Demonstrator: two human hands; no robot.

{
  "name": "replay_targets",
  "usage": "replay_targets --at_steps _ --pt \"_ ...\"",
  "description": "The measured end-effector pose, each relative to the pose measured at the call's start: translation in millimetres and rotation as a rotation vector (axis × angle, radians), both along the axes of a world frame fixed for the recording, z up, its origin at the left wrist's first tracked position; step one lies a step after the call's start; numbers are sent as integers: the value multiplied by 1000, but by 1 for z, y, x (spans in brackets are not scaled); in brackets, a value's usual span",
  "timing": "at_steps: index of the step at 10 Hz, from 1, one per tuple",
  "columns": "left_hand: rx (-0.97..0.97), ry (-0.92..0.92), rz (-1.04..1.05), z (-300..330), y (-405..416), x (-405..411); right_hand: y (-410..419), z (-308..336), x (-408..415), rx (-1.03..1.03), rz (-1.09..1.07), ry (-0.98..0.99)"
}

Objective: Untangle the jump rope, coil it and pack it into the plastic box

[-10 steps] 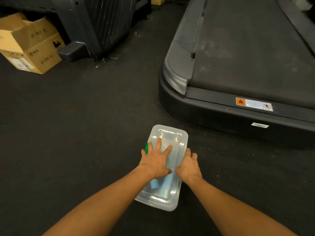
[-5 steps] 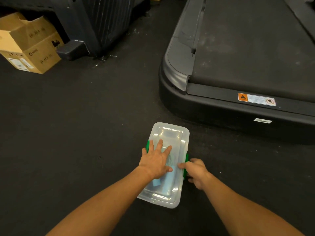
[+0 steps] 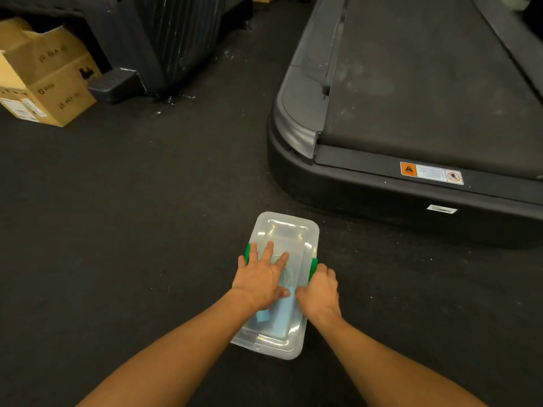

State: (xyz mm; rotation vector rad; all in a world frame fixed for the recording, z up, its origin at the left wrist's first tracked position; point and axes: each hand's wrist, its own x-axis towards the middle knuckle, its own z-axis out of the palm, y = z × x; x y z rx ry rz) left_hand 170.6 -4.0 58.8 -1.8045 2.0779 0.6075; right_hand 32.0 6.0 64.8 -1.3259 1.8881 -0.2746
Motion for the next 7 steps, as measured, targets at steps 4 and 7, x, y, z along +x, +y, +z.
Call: replay_targets --at_steps 4,7 --pt "20 -30 -12 0 -2 -5 11 6 15 -5 243 236" --pt "26 51 4 4 -1 7 -4 18 9 92 134 81"
